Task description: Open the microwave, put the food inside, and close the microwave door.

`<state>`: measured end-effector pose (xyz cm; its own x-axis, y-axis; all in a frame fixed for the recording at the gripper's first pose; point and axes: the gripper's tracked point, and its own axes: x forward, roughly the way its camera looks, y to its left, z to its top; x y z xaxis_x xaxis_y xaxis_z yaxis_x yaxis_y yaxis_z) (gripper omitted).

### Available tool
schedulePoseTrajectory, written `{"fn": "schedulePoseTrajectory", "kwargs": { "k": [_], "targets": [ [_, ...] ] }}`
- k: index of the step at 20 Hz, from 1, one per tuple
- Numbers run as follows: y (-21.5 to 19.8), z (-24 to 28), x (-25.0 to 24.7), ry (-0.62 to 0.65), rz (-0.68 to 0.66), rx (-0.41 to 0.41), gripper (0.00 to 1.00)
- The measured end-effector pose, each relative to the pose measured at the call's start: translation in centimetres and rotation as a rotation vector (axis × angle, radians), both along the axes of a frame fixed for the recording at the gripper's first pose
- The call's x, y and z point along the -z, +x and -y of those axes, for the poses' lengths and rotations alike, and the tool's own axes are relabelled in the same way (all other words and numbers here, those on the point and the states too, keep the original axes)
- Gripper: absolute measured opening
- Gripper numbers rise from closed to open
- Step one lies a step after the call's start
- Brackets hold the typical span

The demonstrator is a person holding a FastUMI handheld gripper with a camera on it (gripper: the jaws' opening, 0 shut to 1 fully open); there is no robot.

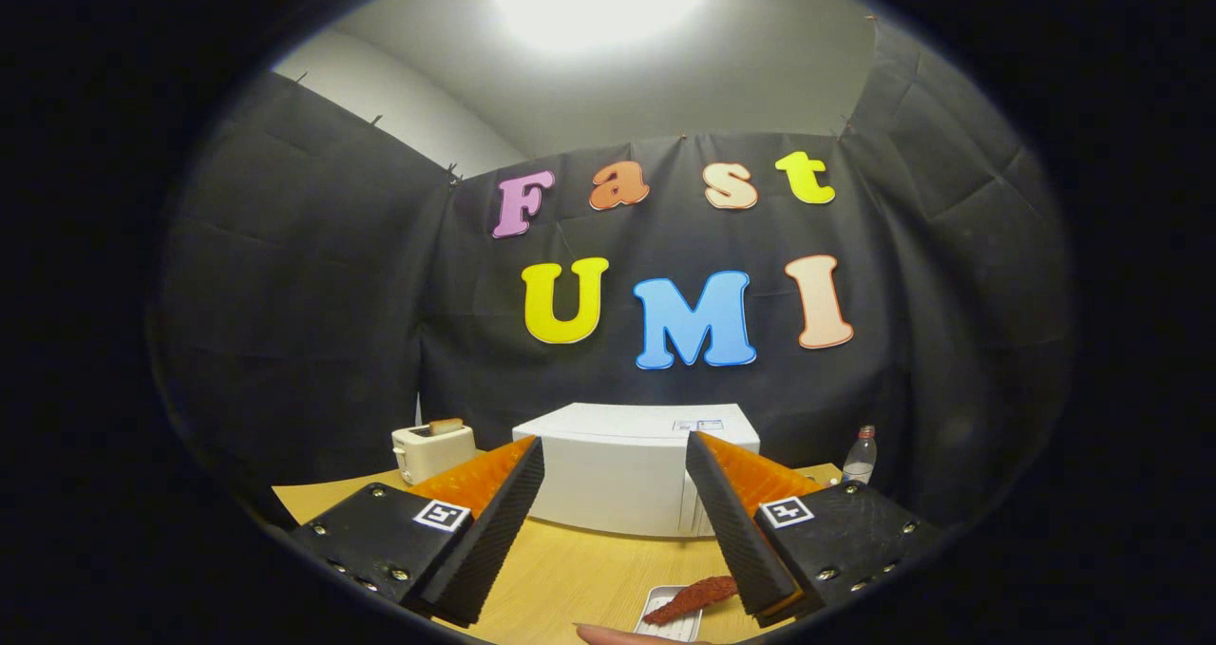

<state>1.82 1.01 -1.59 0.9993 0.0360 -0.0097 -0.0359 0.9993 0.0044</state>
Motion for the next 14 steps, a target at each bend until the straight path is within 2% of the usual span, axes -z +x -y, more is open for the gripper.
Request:
{"fn": "schedulePoseTrajectory", "kwargs": {
  "k": [14],
  "targets": [
    [4.1, 0.7, 4.0, 0.036, -0.051, 0.071, 0.95]
  ]
}}
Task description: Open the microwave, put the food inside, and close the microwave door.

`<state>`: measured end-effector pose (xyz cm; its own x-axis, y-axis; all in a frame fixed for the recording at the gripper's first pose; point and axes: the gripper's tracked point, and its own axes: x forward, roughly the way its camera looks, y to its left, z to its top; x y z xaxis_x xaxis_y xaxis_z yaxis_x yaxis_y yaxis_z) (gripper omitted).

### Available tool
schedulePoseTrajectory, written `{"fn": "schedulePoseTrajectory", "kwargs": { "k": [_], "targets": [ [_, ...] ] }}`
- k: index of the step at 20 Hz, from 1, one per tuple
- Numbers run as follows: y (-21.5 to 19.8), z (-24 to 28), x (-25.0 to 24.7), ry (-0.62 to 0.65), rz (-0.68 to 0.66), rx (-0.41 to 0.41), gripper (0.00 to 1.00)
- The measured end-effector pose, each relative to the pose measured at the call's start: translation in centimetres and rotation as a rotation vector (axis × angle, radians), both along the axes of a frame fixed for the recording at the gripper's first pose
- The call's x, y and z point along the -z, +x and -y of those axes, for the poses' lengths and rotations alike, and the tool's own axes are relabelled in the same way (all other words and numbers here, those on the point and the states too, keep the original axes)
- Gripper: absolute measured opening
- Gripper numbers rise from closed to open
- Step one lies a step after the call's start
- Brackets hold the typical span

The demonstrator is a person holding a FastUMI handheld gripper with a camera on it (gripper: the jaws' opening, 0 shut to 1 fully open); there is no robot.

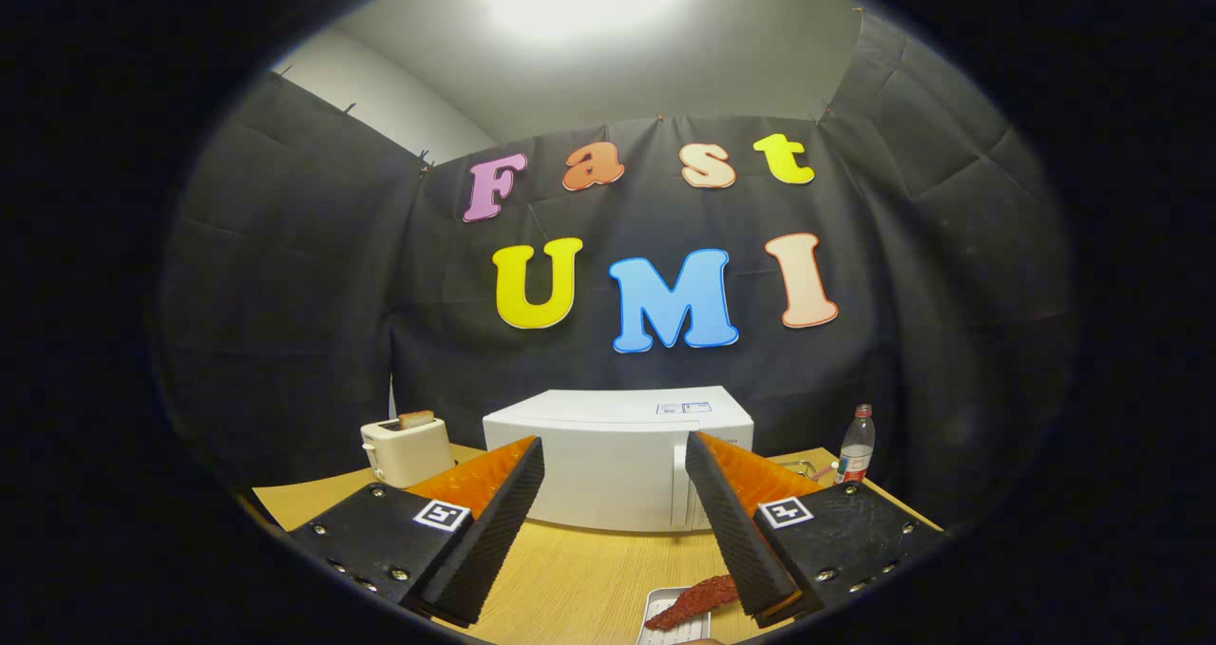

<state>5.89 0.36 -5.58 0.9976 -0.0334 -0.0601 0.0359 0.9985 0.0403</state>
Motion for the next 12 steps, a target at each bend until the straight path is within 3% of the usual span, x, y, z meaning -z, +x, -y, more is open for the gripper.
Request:
{"fn": "schedulePoseTrajectory", "kwargs": {
  "k": [12],
  "targets": [
    [6.2, 2.7, 4.2, -0.042, -0.024, 0.100, 0.95]
  ]
}}
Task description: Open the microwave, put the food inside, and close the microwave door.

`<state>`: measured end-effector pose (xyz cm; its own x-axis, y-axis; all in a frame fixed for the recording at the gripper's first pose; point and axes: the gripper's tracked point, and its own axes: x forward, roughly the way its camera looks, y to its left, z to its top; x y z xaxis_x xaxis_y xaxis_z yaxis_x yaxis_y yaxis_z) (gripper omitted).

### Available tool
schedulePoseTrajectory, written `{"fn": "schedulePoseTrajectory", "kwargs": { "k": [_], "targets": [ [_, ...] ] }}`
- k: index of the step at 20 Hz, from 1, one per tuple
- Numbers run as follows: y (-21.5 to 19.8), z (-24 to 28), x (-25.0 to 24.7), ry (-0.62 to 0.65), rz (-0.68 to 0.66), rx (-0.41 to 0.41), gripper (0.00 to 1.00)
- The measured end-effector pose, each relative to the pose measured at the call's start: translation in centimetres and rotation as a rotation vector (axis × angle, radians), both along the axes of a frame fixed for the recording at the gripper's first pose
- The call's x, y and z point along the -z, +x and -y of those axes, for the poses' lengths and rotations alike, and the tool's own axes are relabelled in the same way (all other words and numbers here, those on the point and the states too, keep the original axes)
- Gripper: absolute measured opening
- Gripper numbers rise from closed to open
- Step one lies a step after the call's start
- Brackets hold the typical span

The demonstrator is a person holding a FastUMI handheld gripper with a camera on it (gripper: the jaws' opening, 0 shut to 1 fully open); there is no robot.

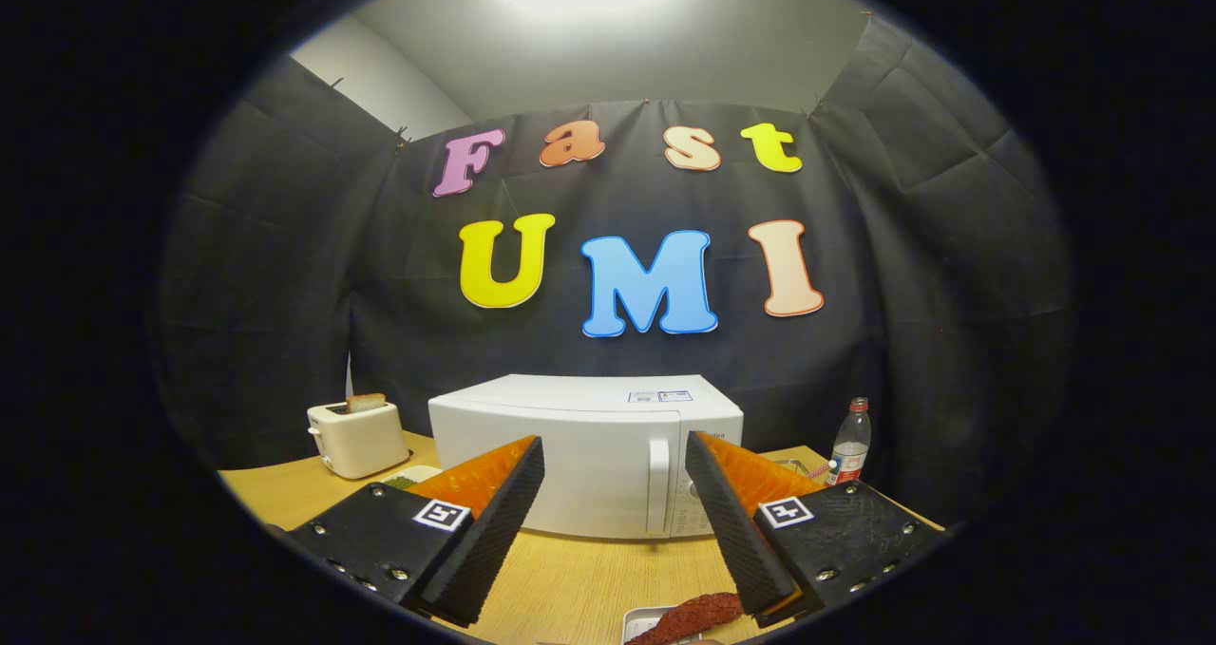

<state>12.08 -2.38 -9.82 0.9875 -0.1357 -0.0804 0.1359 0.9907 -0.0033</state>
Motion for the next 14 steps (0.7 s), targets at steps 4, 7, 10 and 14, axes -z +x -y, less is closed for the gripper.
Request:
{"fn": "schedulePoseTrajectory", "kwargs": {
  "k": [4, 7, 10, 14],
  "targets": [
    [2.6, 0.2, 2.6, 0.029, -0.041, -0.004, 0.95],
    [4.6, 0.8, 3.9, 0.028, -0.059, 0.014, 0.94],
    [6.9, 2.0, 6.0, 0.036, -0.088, 0.051, 0.94],
    [9.1, 3.7, 8.9, 0.014, -0.132, 0.093, 0.94]
  ]
}}
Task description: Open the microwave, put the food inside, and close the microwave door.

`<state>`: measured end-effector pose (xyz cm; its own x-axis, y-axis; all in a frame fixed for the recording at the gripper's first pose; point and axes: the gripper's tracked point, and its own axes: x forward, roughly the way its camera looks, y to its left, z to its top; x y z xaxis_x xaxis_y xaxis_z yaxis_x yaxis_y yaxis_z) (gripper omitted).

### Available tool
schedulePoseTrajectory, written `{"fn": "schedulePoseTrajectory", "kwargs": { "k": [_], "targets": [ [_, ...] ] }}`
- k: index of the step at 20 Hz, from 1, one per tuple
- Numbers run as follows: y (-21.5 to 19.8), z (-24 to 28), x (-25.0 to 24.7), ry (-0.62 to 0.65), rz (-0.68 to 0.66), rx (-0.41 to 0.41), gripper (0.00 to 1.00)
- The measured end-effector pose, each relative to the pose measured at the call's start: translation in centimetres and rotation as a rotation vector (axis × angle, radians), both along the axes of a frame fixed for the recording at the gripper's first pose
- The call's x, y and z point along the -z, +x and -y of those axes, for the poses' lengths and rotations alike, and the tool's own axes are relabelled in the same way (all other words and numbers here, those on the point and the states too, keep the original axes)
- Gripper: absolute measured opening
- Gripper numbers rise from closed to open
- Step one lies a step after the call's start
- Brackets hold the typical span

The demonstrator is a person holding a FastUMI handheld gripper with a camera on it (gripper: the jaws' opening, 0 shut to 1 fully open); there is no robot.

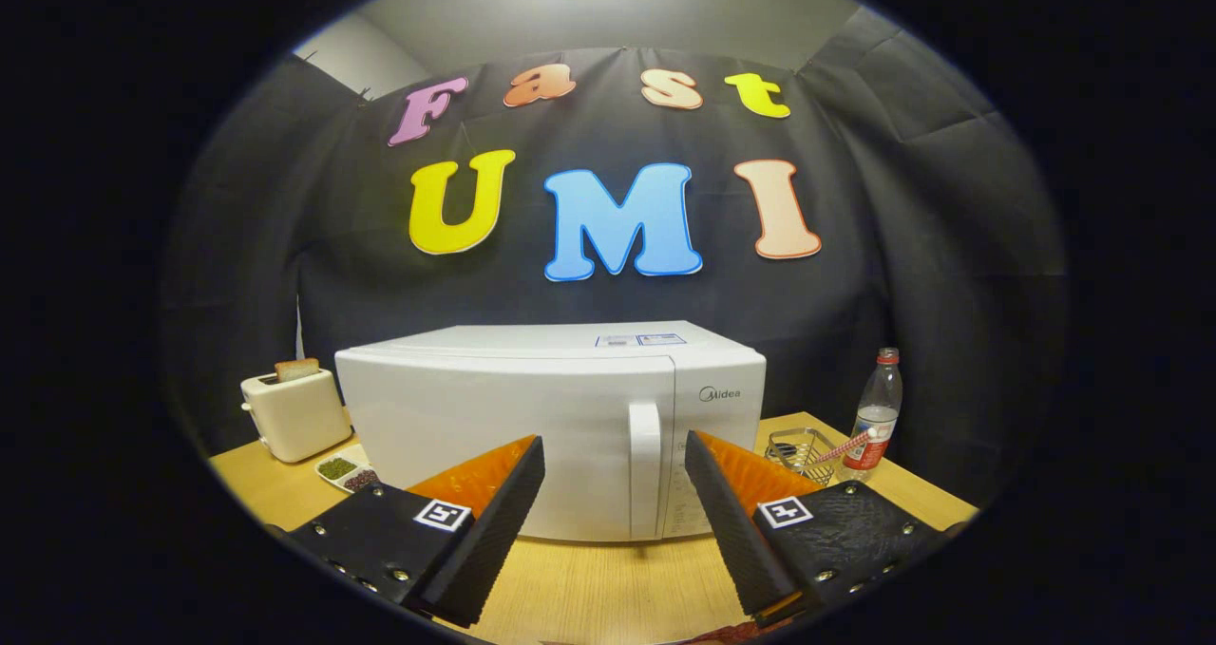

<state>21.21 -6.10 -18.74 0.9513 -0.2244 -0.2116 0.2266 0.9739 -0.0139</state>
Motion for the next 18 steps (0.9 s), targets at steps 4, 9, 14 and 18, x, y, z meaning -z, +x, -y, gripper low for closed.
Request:
{"fn": "schedulePoseTrajectory", "kwargs": {
  "k": [4, 9, 14, 18],
  "targets": [
    [1.6, 0.9, 1.7, -0.022, -0.014, 0.019, 0.94],
    [3.8, 2.5, 3.7, -0.001, -0.023, 0.057, 0.92],
    [4.9, 2.9, 5.7, 0.010, -0.055, 0.053, 0.83],
    [5.2, 2.1, 5.7, -0.006, -0.041, 0.023, 0.75]
  ]
}}
